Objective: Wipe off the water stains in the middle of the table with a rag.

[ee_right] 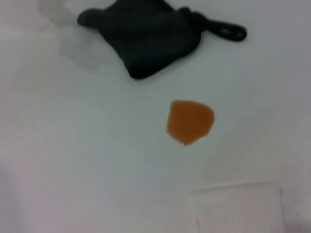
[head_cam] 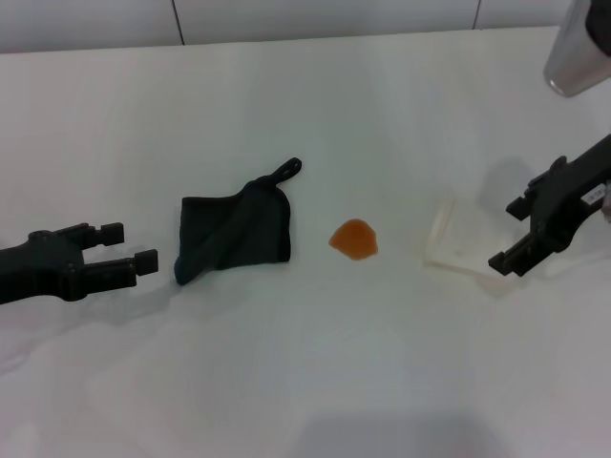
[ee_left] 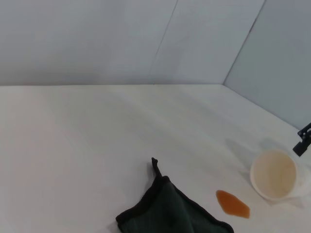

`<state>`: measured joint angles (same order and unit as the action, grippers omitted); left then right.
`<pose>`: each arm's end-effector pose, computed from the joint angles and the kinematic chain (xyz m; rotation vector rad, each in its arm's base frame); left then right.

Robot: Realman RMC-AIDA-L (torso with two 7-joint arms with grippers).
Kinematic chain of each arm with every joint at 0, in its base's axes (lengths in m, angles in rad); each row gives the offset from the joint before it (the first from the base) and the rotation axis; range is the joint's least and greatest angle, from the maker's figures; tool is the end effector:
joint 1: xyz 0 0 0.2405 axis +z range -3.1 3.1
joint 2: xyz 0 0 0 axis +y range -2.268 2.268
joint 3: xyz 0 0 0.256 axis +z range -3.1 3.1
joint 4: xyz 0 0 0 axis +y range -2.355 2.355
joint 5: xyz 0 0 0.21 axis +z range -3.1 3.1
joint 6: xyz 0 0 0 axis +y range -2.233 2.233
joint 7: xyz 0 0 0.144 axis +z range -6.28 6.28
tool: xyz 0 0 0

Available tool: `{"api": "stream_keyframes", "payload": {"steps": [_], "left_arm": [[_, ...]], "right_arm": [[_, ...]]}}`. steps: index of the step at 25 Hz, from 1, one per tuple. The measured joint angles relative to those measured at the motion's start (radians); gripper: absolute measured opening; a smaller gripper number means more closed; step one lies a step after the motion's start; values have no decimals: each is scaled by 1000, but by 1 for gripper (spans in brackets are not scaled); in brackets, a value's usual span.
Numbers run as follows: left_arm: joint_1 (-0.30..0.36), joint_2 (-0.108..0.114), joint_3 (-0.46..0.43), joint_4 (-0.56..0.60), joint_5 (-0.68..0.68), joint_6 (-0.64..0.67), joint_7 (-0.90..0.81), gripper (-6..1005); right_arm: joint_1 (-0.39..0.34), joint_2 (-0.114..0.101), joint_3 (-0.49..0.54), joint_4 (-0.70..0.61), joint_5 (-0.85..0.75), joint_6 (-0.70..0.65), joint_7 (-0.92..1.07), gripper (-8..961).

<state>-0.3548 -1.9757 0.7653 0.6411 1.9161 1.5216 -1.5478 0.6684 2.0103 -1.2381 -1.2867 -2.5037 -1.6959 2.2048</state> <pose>-0.3295 0.2932 0.0337 -2.5547 -1.0140 -0.6198 0.1817 0.3621 0.0340 -2.8190 0.6144 -0.5114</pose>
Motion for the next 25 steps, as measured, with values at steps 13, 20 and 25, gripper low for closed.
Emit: {"api": "stream_keyframes", "payload": {"steps": [13,20,25], "left_arm": [[-1,-3,3,0,0,-1,0,842],[-1,-3,3,0,0,-5,0,839],[-2,-3,2,0,0,-8,0,838]], "right_arm": [[-4,2,-67,28,-6,82,-7,848],[-9,2,-72,41,-8,124,-6,849],[-10,2,-80,68,-9,139,-5,849]]}}
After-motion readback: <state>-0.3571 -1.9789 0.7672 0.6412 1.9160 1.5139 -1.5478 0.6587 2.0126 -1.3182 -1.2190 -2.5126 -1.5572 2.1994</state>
